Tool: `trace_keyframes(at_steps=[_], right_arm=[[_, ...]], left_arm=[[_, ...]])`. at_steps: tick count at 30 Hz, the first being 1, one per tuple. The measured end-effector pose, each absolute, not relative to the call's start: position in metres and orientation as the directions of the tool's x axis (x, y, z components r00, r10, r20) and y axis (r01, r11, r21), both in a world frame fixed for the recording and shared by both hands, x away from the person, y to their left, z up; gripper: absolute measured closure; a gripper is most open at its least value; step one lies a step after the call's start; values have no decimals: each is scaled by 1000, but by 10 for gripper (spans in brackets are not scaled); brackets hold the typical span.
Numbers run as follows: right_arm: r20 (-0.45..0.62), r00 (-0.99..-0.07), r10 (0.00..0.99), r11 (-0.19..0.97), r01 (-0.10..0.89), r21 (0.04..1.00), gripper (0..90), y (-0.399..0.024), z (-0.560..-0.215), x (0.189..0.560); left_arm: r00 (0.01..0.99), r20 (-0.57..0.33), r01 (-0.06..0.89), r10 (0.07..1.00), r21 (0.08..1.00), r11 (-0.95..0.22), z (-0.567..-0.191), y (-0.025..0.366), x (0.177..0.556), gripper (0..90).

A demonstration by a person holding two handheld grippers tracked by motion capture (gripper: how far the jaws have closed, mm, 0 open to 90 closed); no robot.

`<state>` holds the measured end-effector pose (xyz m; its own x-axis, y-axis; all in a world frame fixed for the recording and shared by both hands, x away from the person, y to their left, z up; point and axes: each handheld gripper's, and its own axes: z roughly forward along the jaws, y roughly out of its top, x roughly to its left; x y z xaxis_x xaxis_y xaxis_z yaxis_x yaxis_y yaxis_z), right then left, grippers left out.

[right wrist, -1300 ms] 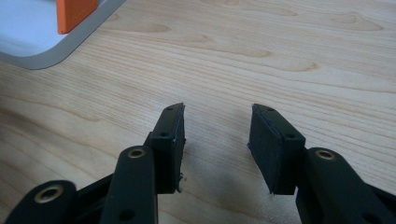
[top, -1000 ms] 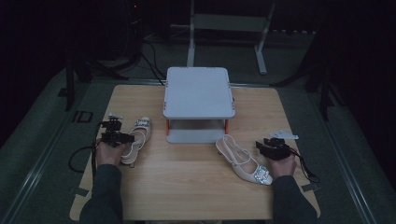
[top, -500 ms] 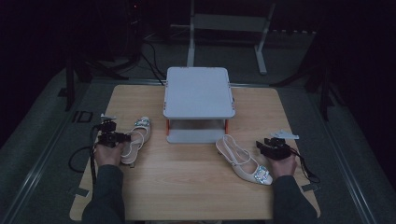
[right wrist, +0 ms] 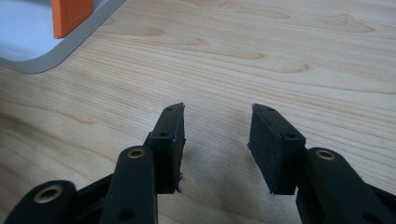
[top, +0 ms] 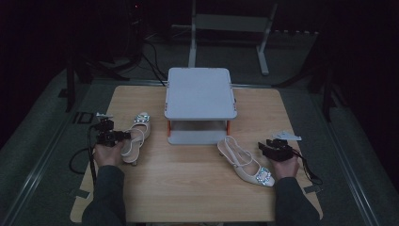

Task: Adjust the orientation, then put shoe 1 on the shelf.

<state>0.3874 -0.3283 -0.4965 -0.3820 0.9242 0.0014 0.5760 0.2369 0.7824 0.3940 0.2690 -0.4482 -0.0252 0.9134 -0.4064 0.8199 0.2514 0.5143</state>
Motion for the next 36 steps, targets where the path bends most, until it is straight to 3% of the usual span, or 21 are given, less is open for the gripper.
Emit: trace_keyframes(at_steps=[36], right_arm=[[0,-379,926,235,576,783,552,-329,-497,388]], left_arm=[[-18,-473,716,881,609,341,-347,239,416,804]])
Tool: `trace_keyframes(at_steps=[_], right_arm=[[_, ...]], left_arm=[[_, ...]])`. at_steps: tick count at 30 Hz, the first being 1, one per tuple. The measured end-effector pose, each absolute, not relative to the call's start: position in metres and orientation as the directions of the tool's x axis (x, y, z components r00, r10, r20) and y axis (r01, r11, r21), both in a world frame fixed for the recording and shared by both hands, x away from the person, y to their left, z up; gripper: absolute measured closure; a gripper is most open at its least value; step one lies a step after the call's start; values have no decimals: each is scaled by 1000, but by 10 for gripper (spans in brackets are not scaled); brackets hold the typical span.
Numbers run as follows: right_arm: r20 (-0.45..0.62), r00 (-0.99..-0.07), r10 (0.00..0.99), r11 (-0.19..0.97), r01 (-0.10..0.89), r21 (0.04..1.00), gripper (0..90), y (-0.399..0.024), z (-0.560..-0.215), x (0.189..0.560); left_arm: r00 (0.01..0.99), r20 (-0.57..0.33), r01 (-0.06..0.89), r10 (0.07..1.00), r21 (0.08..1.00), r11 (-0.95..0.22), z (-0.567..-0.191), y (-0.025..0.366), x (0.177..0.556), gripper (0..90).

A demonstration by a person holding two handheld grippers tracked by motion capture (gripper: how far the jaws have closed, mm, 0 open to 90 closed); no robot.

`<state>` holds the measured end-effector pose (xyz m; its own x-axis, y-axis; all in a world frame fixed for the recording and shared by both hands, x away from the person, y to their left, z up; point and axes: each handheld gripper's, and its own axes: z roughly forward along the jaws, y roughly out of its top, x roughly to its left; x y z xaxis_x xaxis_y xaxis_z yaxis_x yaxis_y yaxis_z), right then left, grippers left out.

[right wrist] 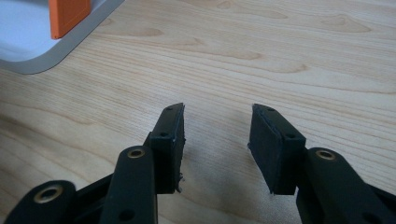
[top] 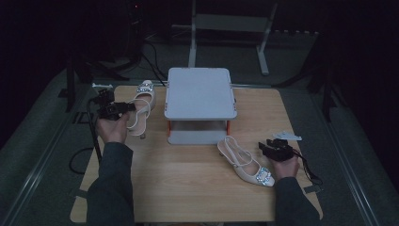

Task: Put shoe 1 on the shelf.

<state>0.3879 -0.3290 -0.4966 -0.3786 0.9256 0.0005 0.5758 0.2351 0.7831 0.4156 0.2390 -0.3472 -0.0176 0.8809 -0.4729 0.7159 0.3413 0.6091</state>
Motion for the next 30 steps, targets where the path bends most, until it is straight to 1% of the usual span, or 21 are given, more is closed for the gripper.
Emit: trace_keyframes(at_steps=[7,15,18,30], right_arm=[[2,-378,926,234,577,783,552,-329,-497,387],[5,-377,926,230,576,784,551,-329,-496,388],[2,-378,926,234,576,783,551,-329,-497,388],[4,-380,925,230,569,790,551,-329,-495,389]], left_arm=[[-32,-480,702,876,613,362,-326,233,424,805],[-44,-521,682,853,608,407,-301,231,434,804],[-28,-542,680,840,605,413,-292,227,437,803],[-8,-535,684,845,613,395,-265,194,453,802]])
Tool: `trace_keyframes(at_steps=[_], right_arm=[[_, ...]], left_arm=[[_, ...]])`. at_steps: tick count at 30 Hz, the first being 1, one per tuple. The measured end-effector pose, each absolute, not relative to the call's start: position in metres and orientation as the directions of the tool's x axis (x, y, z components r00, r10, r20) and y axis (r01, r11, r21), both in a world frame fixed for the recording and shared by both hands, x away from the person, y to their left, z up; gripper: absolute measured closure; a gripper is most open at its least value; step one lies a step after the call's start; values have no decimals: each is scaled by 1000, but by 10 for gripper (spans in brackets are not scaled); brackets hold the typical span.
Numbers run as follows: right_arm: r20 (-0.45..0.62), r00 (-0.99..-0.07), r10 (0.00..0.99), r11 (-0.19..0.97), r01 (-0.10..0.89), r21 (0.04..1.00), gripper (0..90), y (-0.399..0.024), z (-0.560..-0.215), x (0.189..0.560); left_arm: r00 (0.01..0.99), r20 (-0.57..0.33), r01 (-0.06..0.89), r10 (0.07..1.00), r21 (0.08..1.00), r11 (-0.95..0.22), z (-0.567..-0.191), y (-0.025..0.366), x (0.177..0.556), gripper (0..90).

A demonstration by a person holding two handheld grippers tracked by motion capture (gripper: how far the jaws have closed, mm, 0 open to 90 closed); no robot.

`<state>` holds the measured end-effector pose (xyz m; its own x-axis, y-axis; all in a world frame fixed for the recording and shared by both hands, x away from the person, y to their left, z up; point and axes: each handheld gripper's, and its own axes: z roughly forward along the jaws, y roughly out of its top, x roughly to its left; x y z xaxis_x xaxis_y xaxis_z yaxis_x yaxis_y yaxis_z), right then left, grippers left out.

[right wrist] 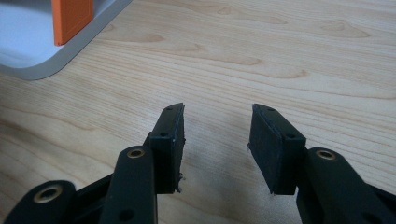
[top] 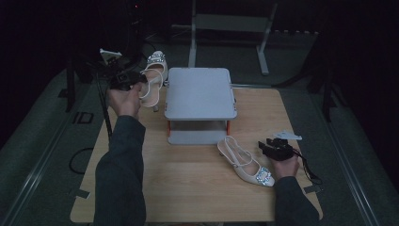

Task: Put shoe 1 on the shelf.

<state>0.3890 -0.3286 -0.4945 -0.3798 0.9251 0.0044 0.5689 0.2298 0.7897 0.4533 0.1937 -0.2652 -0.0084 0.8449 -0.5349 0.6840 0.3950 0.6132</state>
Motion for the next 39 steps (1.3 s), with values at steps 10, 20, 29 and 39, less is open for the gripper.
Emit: trace_keyframes(at_steps=[10,20,29,39], right_arm=[[6,-379,926,228,569,790,550,-329,-494,389],[16,-379,925,219,567,794,550,-329,-494,389],[22,-378,926,212,566,797,550,-330,-493,389],[28,-377,926,206,565,799,549,-331,-493,389]], left_arm=[[-15,-542,707,840,588,393,-262,157,475,802],[-17,-520,732,854,575,365,-268,125,492,802],[-50,-482,755,875,555,349,-282,107,509,803],[-67,-437,762,897,557,329,-283,88,521,801]])
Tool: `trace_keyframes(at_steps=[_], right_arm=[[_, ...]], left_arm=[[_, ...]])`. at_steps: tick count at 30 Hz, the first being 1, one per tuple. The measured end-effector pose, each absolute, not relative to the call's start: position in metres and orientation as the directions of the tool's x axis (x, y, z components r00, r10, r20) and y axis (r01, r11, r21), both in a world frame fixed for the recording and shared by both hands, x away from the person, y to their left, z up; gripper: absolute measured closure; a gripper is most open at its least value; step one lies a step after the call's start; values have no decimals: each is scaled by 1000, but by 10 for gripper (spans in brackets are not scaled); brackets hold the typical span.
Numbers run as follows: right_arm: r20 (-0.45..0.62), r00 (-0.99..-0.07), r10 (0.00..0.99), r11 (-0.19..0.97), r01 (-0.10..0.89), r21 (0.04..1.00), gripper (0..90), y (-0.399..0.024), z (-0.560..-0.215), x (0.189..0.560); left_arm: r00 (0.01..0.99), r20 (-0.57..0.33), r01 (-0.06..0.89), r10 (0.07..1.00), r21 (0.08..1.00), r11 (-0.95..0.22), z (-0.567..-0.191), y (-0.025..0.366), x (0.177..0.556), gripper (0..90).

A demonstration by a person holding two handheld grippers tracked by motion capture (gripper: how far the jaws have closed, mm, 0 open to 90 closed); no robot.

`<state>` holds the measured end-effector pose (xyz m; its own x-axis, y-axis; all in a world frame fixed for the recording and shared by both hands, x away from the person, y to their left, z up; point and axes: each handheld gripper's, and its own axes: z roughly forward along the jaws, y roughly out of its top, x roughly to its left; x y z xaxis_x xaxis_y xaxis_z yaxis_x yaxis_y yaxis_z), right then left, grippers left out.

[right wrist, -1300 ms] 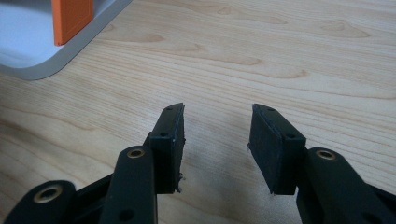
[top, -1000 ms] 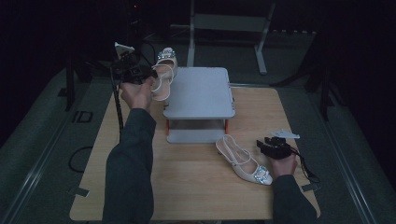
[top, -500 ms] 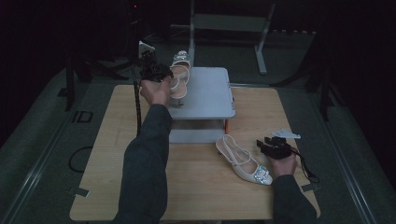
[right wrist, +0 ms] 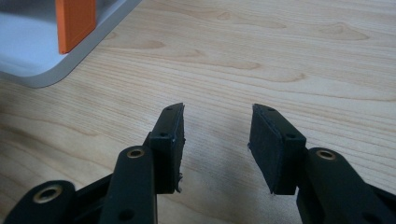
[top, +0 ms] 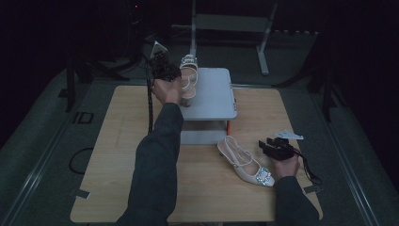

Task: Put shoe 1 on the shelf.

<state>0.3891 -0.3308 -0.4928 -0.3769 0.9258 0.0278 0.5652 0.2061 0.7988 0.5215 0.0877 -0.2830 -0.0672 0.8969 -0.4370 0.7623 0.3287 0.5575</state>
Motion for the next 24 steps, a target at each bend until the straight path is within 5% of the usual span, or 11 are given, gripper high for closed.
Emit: trace_keyframes(at_steps=[24], right_arm=[[40,-376,926,195,566,801,549,-332,-493,390]], left_arm=[[-86,-371,756,925,580,303,-297,76,531,796]])
